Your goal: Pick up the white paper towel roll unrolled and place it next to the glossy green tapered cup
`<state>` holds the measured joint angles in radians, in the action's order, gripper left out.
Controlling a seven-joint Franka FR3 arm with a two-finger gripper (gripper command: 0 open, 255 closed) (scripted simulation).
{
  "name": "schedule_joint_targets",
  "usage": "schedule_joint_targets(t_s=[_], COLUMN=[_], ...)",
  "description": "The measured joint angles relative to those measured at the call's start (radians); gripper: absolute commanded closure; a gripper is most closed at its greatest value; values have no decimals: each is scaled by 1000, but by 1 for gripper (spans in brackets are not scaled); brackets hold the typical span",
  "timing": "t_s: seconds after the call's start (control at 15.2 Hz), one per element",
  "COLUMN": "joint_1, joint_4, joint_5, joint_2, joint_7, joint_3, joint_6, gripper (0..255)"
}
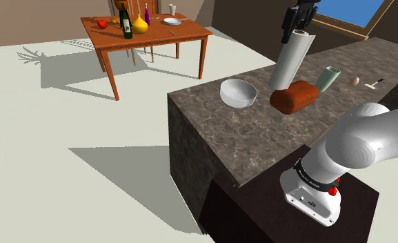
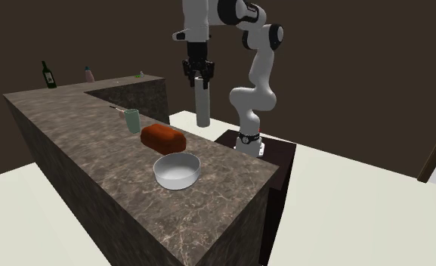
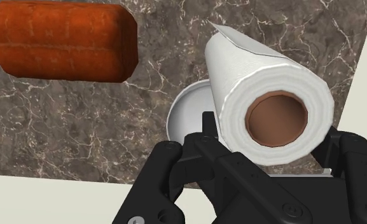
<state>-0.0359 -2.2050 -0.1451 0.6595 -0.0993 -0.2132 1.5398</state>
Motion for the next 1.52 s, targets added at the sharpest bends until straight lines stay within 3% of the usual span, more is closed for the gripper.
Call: schedule_joint_targets(t_s=[0.92,1.52], joint_1=[10,-35], joint_4=[243,251], joint_5=[16,-78], joint_2=[-70,-59], joint_7=[-11,-205], joint_3=[12,-148], joint_6=[-174,-165], gripper=[255,255])
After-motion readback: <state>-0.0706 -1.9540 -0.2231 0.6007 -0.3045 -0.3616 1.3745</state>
